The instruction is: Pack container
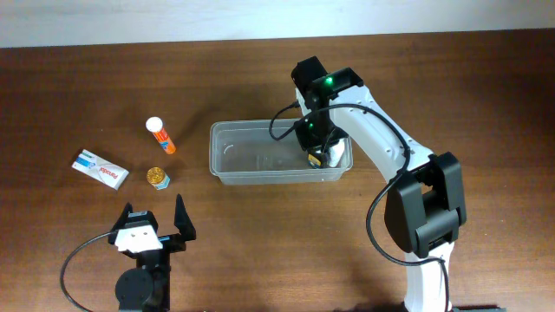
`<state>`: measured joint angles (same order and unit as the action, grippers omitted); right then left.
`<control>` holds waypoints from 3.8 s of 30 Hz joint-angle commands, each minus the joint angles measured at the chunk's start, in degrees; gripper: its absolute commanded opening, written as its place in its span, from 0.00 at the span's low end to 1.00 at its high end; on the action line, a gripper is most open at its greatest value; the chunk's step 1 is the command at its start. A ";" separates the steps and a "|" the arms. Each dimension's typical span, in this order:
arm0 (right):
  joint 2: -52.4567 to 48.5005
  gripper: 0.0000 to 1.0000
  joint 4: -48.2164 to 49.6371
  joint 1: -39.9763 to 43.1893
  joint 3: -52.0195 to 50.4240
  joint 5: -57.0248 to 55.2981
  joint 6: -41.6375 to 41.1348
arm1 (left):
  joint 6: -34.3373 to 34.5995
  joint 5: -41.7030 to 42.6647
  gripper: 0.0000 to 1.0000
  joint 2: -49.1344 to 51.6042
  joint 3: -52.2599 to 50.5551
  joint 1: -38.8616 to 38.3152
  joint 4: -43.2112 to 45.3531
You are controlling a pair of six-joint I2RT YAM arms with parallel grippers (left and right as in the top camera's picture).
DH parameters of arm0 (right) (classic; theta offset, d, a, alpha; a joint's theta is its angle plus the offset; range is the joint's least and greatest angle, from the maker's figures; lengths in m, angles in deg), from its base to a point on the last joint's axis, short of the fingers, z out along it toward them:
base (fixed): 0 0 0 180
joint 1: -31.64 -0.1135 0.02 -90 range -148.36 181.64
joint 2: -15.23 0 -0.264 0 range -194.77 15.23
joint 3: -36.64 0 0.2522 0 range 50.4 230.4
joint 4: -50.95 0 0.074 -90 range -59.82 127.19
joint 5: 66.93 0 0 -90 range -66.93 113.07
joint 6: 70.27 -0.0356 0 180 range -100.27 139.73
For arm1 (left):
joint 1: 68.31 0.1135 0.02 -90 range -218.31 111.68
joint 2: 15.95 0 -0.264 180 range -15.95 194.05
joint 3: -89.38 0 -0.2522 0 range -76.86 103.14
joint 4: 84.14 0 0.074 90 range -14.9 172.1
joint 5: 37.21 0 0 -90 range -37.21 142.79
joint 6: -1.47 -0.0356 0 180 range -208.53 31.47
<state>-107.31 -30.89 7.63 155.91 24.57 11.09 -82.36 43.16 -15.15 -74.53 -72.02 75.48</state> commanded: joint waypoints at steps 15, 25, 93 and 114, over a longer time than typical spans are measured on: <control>-0.37 0.19 0.22 -0.35 -0.63 -2.23 -8.46 | -0.92 -0.02 0.99 -0.46 -0.57 0.28 0.13; -0.37 0.20 -0.09 -0.35 -0.63 -3.74 -14.67 | -0.92 -0.02 0.99 -0.46 -0.57 0.28 0.13; -0.28 0.52 -3.82 -0.42 14.51 -5.14 4.42 | -0.92 -0.02 0.99 -0.46 -0.57 0.28 0.13; 0.74 0.98 -29.27 5.40 46.95 1.07 0.63 | -0.92 -0.02 0.99 -0.46 -0.57 0.28 0.13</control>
<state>-107.40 -59.78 9.38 201.13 25.60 14.28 -82.36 43.16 -15.15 -74.53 -72.02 75.46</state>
